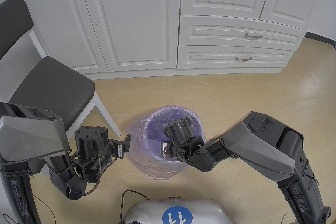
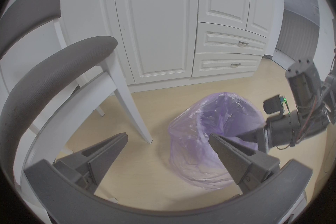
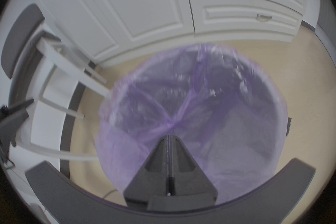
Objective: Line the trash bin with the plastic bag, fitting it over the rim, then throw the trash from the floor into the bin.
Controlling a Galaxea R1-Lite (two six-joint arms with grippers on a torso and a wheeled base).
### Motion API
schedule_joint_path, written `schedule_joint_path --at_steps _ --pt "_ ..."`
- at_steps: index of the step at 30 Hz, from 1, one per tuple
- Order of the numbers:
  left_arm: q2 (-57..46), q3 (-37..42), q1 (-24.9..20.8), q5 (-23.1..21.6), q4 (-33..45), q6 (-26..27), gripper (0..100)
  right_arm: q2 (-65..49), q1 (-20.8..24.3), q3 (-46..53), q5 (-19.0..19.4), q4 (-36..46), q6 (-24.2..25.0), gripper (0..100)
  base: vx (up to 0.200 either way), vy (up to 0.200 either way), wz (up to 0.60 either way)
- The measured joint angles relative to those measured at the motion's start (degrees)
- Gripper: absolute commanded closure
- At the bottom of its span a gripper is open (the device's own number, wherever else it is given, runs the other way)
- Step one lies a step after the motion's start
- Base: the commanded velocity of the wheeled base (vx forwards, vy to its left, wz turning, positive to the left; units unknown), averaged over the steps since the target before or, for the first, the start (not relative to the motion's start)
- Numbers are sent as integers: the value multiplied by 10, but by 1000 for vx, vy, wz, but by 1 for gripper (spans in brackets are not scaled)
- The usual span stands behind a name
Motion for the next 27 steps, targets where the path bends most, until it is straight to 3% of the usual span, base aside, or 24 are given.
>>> schedule_joint_path --at_steps 8,16,27 --pt "-1 23 2 0 -24 -1 0 -19 26 64 35 13 -5 100 0 0 0" --pt "-2 43 -6 0 -45 -15 0 -51 39 114 58 -39 -13 100 0 0 0" --pt "-14 56 -9 0 -45 -24 0 -85 -20 112 54 -70 -17 100 0 0 0"
